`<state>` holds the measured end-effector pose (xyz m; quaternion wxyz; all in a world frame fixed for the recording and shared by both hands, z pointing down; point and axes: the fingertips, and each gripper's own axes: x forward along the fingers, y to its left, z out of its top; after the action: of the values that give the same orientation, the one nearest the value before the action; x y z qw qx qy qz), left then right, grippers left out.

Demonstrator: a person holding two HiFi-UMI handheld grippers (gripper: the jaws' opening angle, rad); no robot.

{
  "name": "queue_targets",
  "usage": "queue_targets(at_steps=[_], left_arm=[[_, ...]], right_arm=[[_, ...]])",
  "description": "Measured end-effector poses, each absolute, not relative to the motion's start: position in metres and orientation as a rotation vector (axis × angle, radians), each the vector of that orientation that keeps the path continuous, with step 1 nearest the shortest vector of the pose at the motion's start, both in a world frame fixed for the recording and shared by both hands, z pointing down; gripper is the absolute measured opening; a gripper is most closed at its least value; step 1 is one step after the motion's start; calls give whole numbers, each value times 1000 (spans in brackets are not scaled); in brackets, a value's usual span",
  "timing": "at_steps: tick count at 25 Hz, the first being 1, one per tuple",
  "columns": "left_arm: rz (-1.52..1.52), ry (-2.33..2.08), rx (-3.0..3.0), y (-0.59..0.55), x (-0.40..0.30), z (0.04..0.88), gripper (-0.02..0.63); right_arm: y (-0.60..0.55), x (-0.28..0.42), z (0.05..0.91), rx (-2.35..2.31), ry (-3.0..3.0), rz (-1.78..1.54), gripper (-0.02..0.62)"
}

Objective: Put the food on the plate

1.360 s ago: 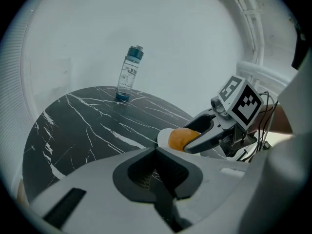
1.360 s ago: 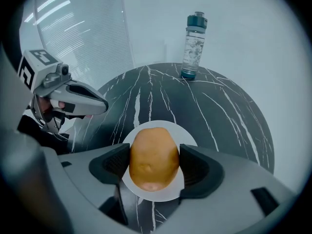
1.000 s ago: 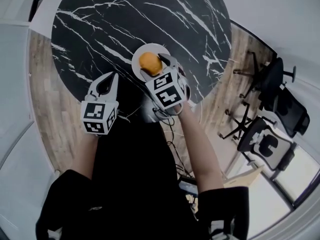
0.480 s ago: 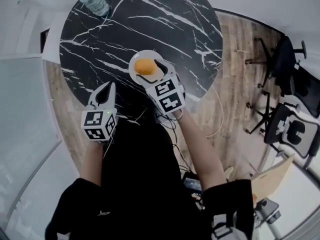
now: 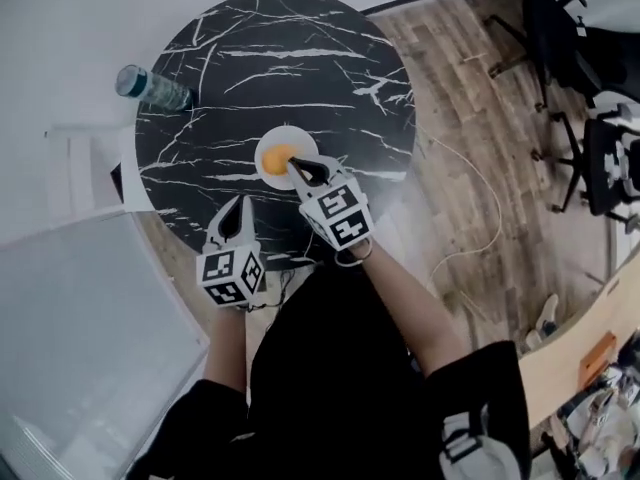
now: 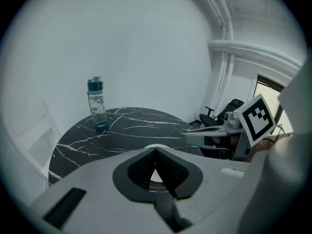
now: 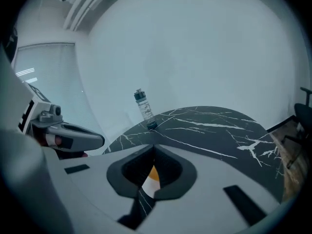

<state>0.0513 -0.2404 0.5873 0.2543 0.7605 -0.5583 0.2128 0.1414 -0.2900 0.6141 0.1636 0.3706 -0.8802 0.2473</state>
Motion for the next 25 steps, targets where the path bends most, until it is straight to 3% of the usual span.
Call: queue_targets(at_steps=[12,25], left_arm=[[461,-1605,2175,-197,60,531,0],[249,-1765,2336,-99,46,417,0]], right_arm=[[-220,160,542,1311,-2581,554,-3],[-123,171,404,1459,-2682,89,-3]])
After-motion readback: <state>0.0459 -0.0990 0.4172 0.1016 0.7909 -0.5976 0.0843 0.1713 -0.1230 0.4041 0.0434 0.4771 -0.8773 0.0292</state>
